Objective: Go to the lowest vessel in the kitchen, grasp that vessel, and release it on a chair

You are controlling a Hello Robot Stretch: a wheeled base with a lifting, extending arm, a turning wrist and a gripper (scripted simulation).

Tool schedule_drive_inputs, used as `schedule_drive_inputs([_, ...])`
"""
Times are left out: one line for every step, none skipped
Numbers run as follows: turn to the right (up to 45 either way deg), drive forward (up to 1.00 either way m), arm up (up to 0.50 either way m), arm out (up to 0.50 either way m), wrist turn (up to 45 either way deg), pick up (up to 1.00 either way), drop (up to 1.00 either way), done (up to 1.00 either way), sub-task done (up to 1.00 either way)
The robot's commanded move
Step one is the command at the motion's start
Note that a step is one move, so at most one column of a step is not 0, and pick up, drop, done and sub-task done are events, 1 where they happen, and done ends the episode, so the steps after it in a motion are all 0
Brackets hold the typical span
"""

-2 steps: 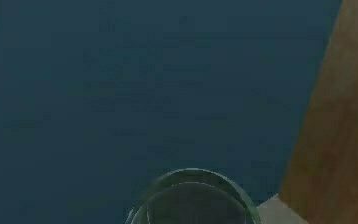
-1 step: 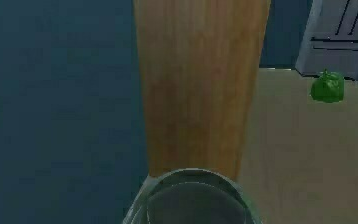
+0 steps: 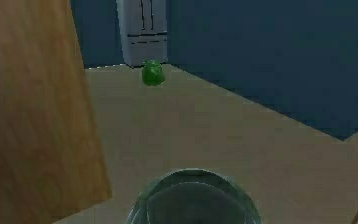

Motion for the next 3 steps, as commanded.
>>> schedule_drive_inputs([45.0,0.00,0.00,0.00,0.0,0.00,0.00,0.00,0.00])
schedule_drive_inputs([21.0,0.00,0.00,0.00,0.0,0.00,0.00,0.00,0.00])
schedule_drive_inputs([0.0,0.30,0.00,0.00,0.0,0.00,0.00,0.00,0.00])
